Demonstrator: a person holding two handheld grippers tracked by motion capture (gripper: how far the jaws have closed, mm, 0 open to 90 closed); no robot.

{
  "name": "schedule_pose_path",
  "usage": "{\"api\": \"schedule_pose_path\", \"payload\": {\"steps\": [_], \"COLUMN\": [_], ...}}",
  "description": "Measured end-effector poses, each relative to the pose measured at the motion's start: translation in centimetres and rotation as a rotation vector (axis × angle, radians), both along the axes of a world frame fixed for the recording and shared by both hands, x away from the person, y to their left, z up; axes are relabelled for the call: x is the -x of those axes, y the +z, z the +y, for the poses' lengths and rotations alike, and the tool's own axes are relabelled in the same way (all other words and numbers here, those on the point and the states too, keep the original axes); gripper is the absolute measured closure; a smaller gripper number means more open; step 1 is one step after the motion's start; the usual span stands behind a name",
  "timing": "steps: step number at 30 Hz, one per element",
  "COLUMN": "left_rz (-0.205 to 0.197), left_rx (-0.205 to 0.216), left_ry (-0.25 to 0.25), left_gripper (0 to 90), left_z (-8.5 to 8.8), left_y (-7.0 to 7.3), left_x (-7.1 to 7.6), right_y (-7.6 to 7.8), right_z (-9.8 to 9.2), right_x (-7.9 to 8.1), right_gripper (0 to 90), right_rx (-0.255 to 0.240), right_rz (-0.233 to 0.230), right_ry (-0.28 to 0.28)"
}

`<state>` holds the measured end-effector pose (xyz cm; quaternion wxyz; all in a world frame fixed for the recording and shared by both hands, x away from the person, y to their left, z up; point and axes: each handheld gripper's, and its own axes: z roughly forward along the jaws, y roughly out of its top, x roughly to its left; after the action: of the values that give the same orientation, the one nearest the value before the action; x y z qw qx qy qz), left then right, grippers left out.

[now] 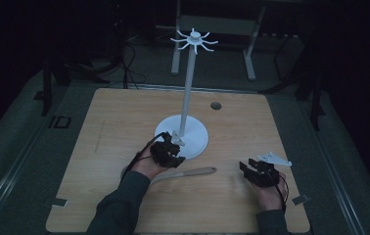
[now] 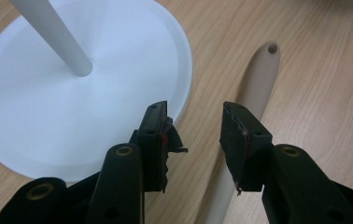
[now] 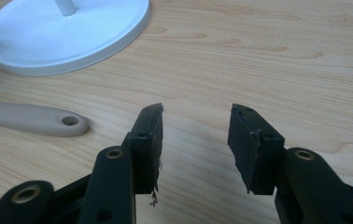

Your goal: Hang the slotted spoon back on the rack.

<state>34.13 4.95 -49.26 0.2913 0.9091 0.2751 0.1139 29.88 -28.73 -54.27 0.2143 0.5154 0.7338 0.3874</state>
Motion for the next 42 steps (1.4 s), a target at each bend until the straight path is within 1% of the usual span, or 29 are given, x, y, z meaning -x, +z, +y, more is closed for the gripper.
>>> {"api": "schedule_pose_path", "payload": {"steps": [2, 5, 8, 9, 11, 16, 22, 25, 29, 30, 32, 34, 36, 37, 39, 42], "left_rz": [0.006, 0.017, 0.025, 0.036, 0.043, 0.065, 0.078, 0.087, 0.112, 0.113, 0.127, 0.151, 0.166, 0.17, 0.179, 0.181], "left_rx": [-0.023, -0.045, -0.049, -0.07, -0.09, -0.115, -0.152, -0.184, -0.215, -0.226, -0.227, -0.231, -0.243, -0.25, -0.244, -0.246], "left_ry": [-0.022, -0.037, -0.043, -0.049, -0.062, -0.069, -0.088, -0.11, -0.14, -0.154, -0.162, -0.174, -0.181, -0.181, -0.18, -0.186], "left_gripper": [62.0, 62.0, 62.3, 62.3, 62.9, 62.9, 63.1, 63.9, 66.5, 67.1, 68.4, 70.1, 70.8, 70.8, 70.3, 70.3], "left_z": [-0.2, -0.4, -0.6, -0.8, -0.9, -1.4, -2.0, -2.4, -3.0, -3.2, -3.5, -3.6, -3.6, -3.6, -3.6, -3.9], "left_y": [0.0, -0.1, -0.3, -0.6, -0.8, -1.3, -1.5, -1.6, -2.0, -2.1, -2.3, -2.6, -2.9, -3.1, -3.2, -3.4], "left_x": [0.0, -0.2, -0.3, -0.3, -0.4, -0.4, -0.5, -0.5, -0.4, -0.4, -0.3, -0.3, -0.4, -0.5, -0.6, -0.6], "right_y": [0.0, -0.1, -0.1, -0.2, -0.2, -0.3, -0.5, -0.5, -0.6, -0.6, -0.6, -0.6, -0.6, -0.6, -0.7, -0.7], "right_z": [-0.1, -0.2, -0.3, -0.3, -0.4, -0.5, -0.5, -0.5, -0.5, -0.5, -0.4, -0.4, -0.4, -0.5, -0.4, -0.4], "right_x": [0.0, -0.1, -0.1, -0.1, -0.1, -0.1, -0.2, -0.2, -0.2, -0.2, -0.2, -0.2, -0.2, -0.2, -0.2, -0.2], "right_gripper": [54.4, 54.1, 53.7, 53.5, 52.8, 51.8, 51.4, 51.3, 51.3, 51.2, 51.1, 51.0, 50.9, 50.9, 50.8, 50.8], "right_rx": [0.0, 0.002, 0.002, 0.002, 0.0, -0.003, 0.003, 0.002, 0.012, 0.014, 0.014, 0.015, 0.014, 0.013, 0.014, 0.017], "right_rz": [0.002, 0.006, 0.01, 0.013, 0.016, 0.021, 0.028, 0.029, 0.031, 0.031, 0.032, 0.033, 0.031, 0.03, 0.03, 0.03], "right_ry": [-0.003, -0.01, -0.013, -0.015, -0.022, -0.027, -0.029, -0.03, -0.03, -0.03, -0.029, -0.028, -0.029, -0.027, -0.026, -0.025]}}
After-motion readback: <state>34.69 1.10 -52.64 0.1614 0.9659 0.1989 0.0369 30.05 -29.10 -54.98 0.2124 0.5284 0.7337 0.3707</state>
